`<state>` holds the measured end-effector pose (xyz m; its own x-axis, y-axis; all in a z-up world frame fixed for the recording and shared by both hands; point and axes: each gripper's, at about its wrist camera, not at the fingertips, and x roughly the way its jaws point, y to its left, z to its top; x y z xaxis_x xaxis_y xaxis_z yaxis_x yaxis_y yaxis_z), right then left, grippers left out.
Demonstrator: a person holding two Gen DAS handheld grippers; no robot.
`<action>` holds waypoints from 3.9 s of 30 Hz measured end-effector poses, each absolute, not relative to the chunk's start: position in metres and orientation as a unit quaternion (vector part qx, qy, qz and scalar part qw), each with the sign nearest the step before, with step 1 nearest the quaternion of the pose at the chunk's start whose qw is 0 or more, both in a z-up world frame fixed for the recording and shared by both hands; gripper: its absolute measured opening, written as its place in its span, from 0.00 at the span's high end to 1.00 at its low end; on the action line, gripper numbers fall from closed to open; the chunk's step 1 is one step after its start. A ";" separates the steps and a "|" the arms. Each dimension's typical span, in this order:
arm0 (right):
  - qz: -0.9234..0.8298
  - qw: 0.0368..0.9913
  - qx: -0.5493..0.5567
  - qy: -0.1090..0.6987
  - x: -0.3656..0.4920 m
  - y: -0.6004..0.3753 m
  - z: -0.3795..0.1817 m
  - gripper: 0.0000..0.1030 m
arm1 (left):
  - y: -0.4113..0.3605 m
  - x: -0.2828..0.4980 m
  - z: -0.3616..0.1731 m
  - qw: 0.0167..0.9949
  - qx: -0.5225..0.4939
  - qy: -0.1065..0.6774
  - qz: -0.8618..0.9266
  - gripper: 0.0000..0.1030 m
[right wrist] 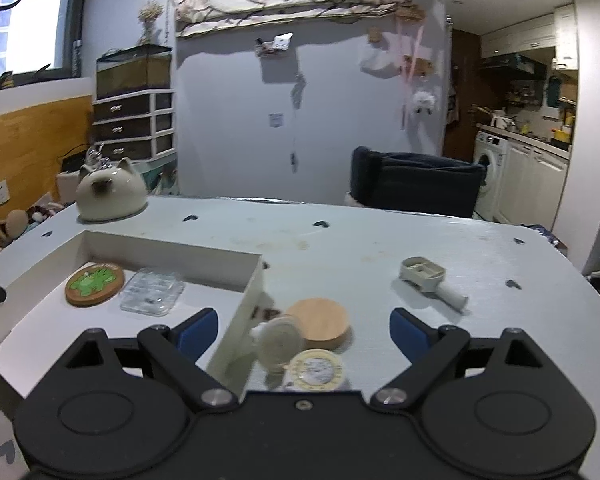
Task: Organize rigid objects
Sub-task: 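Move the right gripper over the round wooden lid, then lower the right gripper around the wooden lid and close it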
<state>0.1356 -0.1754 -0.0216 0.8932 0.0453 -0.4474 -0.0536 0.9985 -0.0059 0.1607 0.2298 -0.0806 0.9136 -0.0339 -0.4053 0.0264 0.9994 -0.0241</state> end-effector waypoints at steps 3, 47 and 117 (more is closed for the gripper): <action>0.015 0.973 -0.007 0.230 0.137 -0.183 -0.022 0.09 | 0.231 0.159 -0.083 0.980 -0.016 0.197 -0.017 0.98; 0.003 0.933 0.041 0.358 0.294 -0.194 -0.095 0.12 | 0.223 0.160 -0.085 0.979 0.018 0.201 0.000 0.95; 0.024 0.947 0.057 0.315 0.285 -0.243 -0.104 0.31 | 0.227 0.166 -0.085 0.976 -0.055 0.210 0.013 0.95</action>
<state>0.2846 -0.2429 -0.1045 0.8009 0.0817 -0.5931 -0.0096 0.9923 0.1237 0.1658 0.2273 -0.0854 0.9117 0.0019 -0.4108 -0.0482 0.9936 -0.1025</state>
